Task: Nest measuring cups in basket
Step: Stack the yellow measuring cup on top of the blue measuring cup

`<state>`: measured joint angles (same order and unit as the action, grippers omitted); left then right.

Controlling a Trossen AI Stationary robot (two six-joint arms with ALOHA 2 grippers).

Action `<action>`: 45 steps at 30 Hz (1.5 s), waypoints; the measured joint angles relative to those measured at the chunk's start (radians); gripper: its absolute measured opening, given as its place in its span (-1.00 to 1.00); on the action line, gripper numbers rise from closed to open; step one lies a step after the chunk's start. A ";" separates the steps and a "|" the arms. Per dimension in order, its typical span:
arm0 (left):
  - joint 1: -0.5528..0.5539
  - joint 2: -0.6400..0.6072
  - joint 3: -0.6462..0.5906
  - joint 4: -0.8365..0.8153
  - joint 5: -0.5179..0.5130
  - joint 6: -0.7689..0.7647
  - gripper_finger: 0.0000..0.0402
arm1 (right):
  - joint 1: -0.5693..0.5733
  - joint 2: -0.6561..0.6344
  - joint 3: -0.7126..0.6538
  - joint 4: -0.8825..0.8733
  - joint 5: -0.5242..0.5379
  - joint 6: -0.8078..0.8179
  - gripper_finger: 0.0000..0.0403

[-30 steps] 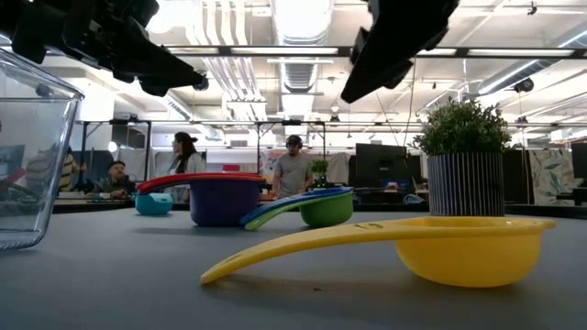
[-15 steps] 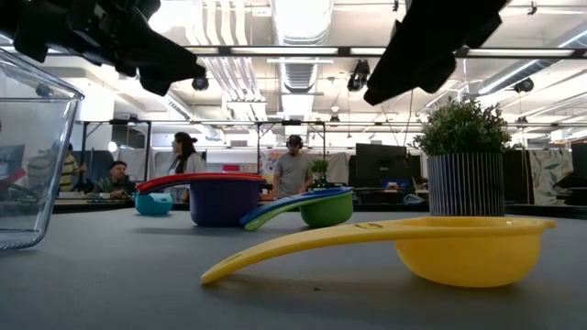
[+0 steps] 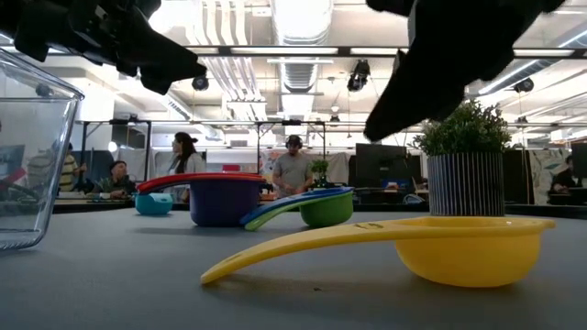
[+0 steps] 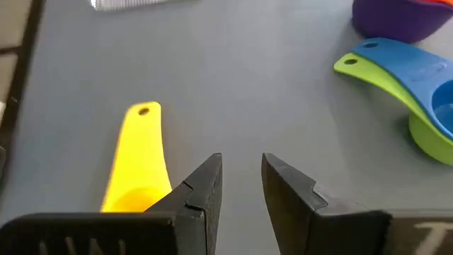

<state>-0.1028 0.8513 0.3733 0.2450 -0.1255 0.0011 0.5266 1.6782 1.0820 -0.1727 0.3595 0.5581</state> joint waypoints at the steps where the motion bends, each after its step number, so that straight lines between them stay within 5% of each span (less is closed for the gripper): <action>1: 0.000 0.001 0.000 0.000 -0.006 0.006 -0.23 | 0.000 0.008 0.000 -0.001 0.000 -0.014 -0.55; 21: 0.000 0.006 0.004 -0.001 -0.030 -0.056 -0.23 | 0.077 0.035 0.002 0.102 -0.056 0.046 -0.49; 45: 0.000 0.073 0.003 0.000 -0.063 -0.050 -0.23 | 0.098 0.039 -0.007 -0.021 -0.018 0.217 -0.50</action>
<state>-0.1028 0.9247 0.3759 0.2451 -0.1888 -0.0493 0.6247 1.7172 1.0748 -0.1933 0.3416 0.7752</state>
